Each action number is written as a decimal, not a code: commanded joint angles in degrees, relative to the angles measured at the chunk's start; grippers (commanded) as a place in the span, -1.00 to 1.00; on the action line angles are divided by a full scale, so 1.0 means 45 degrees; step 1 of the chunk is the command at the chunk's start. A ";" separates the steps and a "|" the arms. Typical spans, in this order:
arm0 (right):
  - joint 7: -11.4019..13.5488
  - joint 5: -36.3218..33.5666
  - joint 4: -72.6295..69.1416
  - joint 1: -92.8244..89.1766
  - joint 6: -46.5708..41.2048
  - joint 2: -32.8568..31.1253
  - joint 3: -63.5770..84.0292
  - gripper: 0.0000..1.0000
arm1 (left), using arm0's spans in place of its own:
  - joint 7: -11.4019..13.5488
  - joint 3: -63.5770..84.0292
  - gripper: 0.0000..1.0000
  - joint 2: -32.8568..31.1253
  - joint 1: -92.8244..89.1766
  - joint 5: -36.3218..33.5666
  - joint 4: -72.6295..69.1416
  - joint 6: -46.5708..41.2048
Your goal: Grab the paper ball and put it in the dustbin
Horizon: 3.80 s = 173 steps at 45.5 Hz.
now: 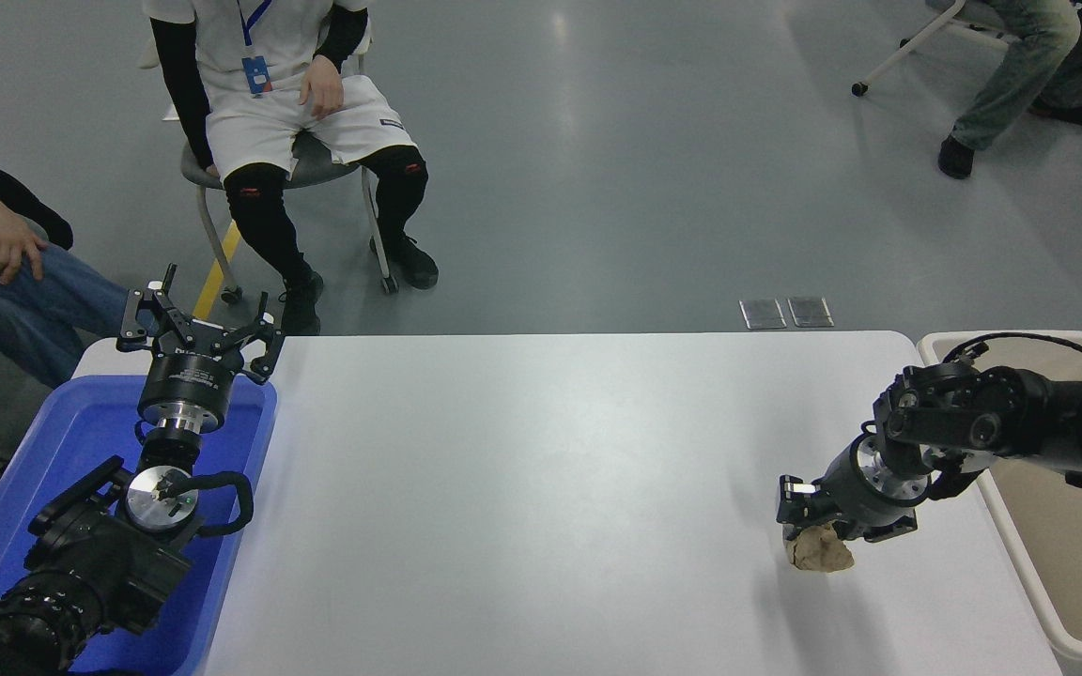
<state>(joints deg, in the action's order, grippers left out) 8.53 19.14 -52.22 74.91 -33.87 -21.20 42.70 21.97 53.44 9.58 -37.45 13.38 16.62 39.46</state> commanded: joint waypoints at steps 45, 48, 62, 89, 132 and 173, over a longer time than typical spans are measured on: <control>0.0077 0.0356 -0.0466 0.9153 -0.2473 -0.2066 0.1313 -1.00 | 0.0000 0.0000 0.98 0.0000 0.0001 -0.0005 -0.0001 0.0019; 0.0077 0.0356 -0.0466 0.9447 -0.2473 -0.2067 0.1332 -1.00 | -0.0020 0.0000 0.98 0.0000 0.0001 -0.0005 -0.0001 0.0019; 0.0097 0.0492 -0.0446 0.9780 -0.2473 -0.2223 0.1352 -1.00 | 0.0000 0.0000 0.98 0.0000 0.0001 -0.0005 -0.0001 0.0019; 0.0214 0.2309 0.1583 0.8239 -0.2473 -0.4215 0.1371 -1.00 | -0.0020 0.0000 0.98 0.0000 0.0001 -0.0005 -0.0001 0.0019; 0.0194 0.1938 0.9378 -0.2269 -0.2357 -0.4371 -0.4037 -1.00 | 0.0000 0.0000 0.98 0.0000 0.0001 0.0014 -0.0001 0.0000; 0.0019 -0.0386 1.0198 -0.7193 0.9051 -0.1051 -0.6715 -1.00 | 0.0000 0.0020 0.98 0.0000 0.0001 0.0014 -0.0001 0.0000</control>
<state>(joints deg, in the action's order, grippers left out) 8.71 19.47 -7.95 45.06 2.35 -28.78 13.51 21.97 53.53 9.58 -37.44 13.45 16.61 39.46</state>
